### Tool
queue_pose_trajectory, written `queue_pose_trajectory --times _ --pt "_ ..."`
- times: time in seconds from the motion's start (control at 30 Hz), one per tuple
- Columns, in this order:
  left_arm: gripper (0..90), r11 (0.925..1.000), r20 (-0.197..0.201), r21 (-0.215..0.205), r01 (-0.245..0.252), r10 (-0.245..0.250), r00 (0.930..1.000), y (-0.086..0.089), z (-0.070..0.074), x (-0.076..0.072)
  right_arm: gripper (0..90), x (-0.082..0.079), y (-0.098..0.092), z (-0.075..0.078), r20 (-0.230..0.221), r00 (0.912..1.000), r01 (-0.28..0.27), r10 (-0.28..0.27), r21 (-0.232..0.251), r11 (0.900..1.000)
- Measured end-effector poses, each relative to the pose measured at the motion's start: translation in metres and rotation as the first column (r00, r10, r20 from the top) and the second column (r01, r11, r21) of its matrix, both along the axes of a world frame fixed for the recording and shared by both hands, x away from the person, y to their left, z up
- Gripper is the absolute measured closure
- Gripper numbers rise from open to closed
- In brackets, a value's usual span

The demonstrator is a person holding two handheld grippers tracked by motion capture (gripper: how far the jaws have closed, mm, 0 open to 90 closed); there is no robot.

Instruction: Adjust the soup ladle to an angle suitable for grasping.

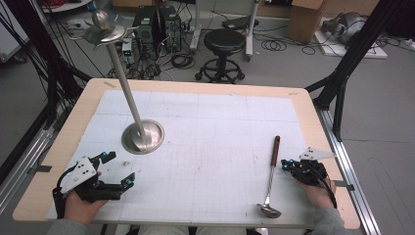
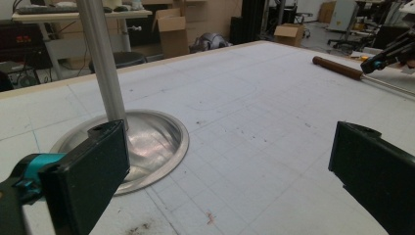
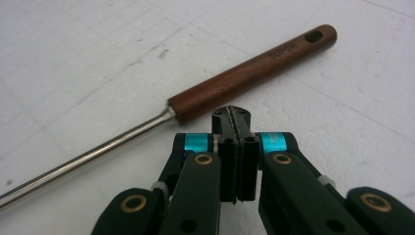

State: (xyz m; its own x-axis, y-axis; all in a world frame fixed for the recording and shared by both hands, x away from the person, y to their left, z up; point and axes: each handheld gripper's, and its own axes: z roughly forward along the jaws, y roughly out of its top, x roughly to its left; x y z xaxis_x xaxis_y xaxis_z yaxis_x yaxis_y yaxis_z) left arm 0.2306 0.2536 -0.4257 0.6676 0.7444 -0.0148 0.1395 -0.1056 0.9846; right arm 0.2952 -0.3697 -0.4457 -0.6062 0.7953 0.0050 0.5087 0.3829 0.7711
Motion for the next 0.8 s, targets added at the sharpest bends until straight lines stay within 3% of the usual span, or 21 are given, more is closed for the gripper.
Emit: queue_pose_trajectory --times 0.13,0.8 --pt "2.0 1.0000 -0.002 -0.001 -0.007 0.007 1.0000 0.003 0.000 -0.002 90.0 0.006 0.000 -0.004 -0.013 0.9998 0.013 -0.013 0.000 1.000" --pt "2.0 0.9998 -0.010 0.015 -0.013 0.013 0.9999 0.001 -0.002 -0.001 90.0 0.019 0.025 -0.004 0.017 0.9979 -0.062 0.063 -0.053 0.997"
